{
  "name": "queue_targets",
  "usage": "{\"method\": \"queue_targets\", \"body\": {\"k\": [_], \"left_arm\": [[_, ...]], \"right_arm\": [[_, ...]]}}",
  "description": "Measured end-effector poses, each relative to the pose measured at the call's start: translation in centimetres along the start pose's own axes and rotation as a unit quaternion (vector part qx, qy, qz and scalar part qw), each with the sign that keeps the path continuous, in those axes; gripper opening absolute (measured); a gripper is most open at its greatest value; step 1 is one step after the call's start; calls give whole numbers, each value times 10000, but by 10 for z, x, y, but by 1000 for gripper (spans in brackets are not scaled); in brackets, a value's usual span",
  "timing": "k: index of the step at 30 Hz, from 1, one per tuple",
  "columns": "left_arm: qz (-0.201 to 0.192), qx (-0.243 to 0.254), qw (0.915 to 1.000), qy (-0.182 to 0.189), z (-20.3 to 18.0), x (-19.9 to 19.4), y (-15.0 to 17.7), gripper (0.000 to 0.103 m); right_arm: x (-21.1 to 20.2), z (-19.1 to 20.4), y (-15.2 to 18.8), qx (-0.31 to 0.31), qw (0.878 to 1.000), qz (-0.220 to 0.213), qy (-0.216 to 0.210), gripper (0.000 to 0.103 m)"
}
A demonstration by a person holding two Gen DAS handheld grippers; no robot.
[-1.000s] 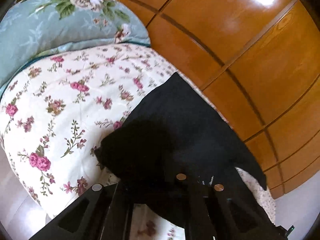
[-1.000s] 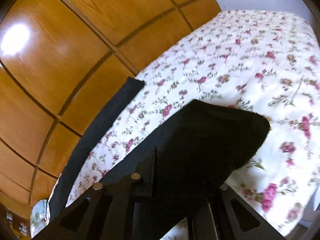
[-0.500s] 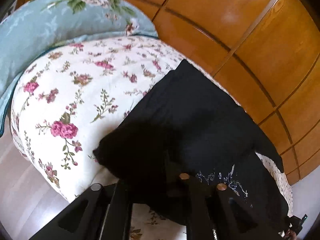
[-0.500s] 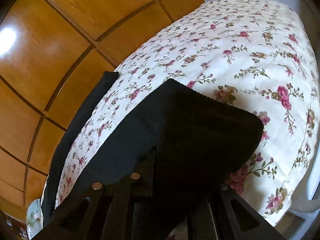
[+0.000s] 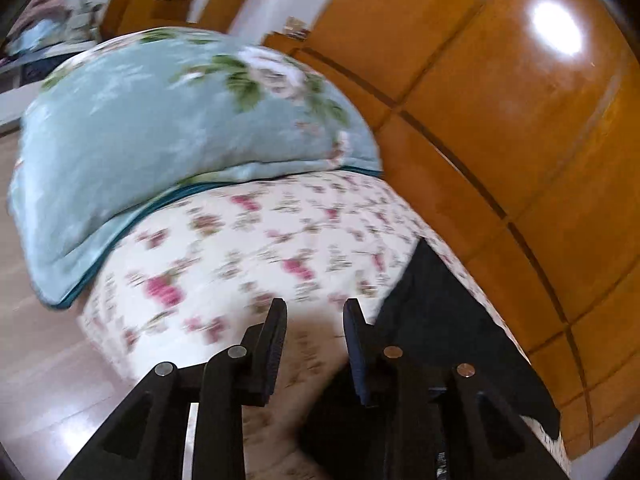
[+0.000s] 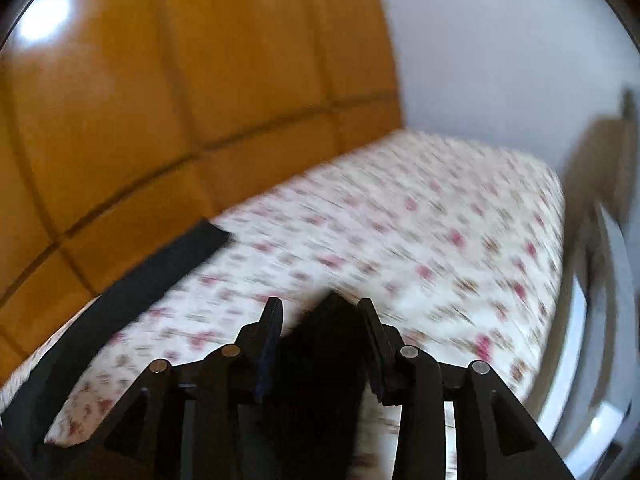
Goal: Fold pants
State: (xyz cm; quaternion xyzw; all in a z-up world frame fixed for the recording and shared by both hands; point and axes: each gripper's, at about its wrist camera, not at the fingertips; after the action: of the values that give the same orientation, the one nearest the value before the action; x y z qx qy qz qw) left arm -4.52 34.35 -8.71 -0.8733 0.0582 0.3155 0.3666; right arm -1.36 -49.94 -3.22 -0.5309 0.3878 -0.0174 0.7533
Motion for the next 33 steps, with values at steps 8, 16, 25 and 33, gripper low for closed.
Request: {"method": "queue_targets", "body": {"k": [8, 16, 25, 33], "left_arm": [[881, 852, 9907, 583, -86, 55, 11, 37], [1627, 1378, 9743, 720, -135, 97, 44, 37], [1645, 1419, 9738, 669, -170, 134, 36, 42], [1505, 1648, 9737, 466, -177, 176, 48, 45]], "right_arm": [[3, 127, 24, -1077, 9831, 295, -1449, 45], [21, 198, 87, -1455, 9464, 1447, -2494, 45], [81, 225, 103, -1303, 9289, 2086, -2767, 49], [197, 152, 31, 260, 9506, 2328, -2039, 57]]}}
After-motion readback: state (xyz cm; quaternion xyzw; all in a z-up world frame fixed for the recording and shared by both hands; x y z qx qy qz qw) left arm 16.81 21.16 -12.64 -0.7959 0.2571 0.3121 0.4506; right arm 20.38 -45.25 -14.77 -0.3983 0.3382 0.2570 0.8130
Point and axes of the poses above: each gripper's, at about its wrist camera, not at the fingertips, and x roughly the way its jaws point, z to its left, y to its underside, and after that the axes turned 2 degrees about y, right-handed
